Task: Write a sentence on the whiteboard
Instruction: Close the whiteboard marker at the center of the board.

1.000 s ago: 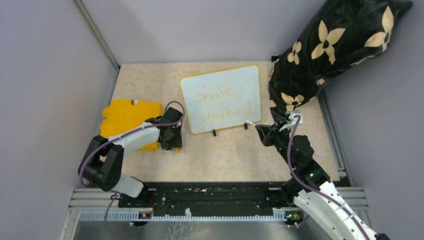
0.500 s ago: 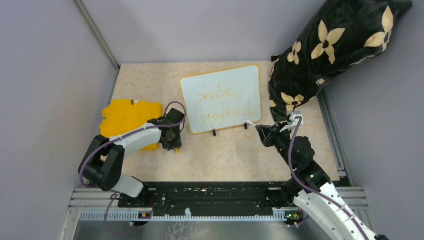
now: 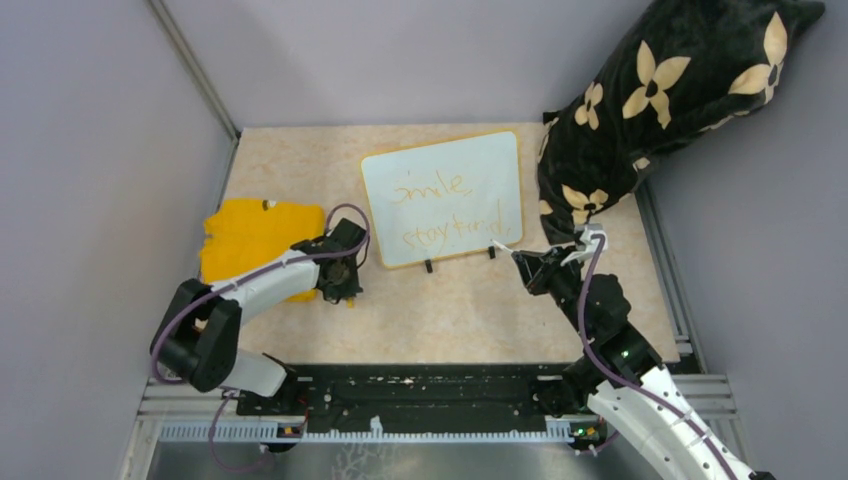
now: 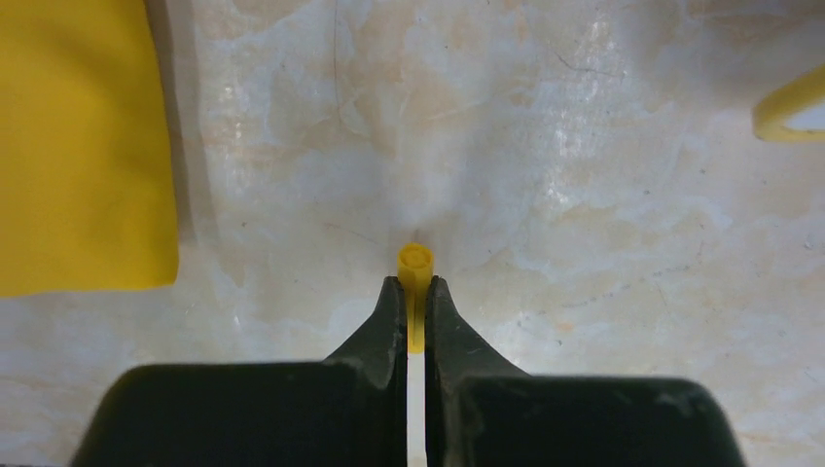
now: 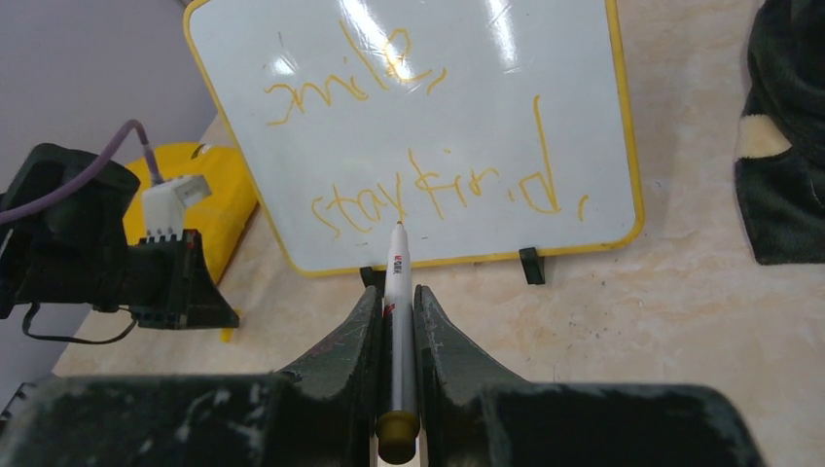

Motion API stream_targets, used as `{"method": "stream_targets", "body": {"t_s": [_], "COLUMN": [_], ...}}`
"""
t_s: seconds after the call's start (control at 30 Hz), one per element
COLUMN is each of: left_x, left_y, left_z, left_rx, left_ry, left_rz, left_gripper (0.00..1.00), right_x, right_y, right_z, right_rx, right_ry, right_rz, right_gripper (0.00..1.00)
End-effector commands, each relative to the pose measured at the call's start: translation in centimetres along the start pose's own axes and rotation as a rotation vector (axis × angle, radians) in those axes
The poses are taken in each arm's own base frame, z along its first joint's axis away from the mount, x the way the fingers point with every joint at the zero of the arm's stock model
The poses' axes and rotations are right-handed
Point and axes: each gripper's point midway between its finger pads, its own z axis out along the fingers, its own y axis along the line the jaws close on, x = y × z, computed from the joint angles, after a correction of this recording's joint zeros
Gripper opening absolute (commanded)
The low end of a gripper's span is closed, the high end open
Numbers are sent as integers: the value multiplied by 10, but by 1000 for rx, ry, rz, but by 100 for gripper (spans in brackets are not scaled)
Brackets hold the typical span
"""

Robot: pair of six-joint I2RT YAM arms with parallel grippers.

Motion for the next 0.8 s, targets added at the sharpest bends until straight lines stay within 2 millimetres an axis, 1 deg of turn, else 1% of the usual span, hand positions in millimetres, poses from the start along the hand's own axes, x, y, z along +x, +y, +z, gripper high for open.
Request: {"method": "stream_targets", "body": {"t_s": [0.0, 0.13, 0.2, 0.27, 0.3, 0.37, 0.43, 0.5, 0.53, 0.6, 0.67, 0.77], "left_x": [-20, -66, -90, -109, -117, -132, -146, -155, -158, -162, -163, -162], "left_y": [-6, -17, -23, -31, -35, -45, -56, -67, -73, -84, -92, -98], "left_z": [-42, -109, -145, -179, -194, -220, -242, -261, -270, -288, -308, -335], "left_rx": [74, 228, 317, 405, 446, 514, 588, 673, 720, 823, 933, 1076], "left_ry": [-100, -322, -450, -547, -582, -634, -682, -714, -724, -746, -761, -795], "left_rz": [-51, -104, -120, -125, -126, -128, -142, -162, -173, -194, -215, -250], "left_gripper": [0, 0, 0, 0, 0, 0, 0, 0, 0, 0, 0, 0], "right_x": [-25, -45, -58, -73, -80, -100, -113, -123, -128, -134, -134, -129], "right_y": [7, 20, 28, 38, 45, 60, 83, 106, 117, 137, 154, 173], "right_z": [-4, -4, -1, 3, 6, 11, 12, 11, 8, 3, -4, -15], "right_rx": [-11, -49, -65, -89, -105, -134, -169, -190, -198, -202, -213, -227], "right_ry": [-69, -116, -137, -166, -179, -238, -277, -323, -347, -397, -442, -513], "right_rz": [7, 15, 28, 40, 42, 43, 23, -36, -35, -108, -157, -210], "right_gripper": [0, 0, 0, 0, 0, 0, 0, 0, 0, 0, 0, 0]}}
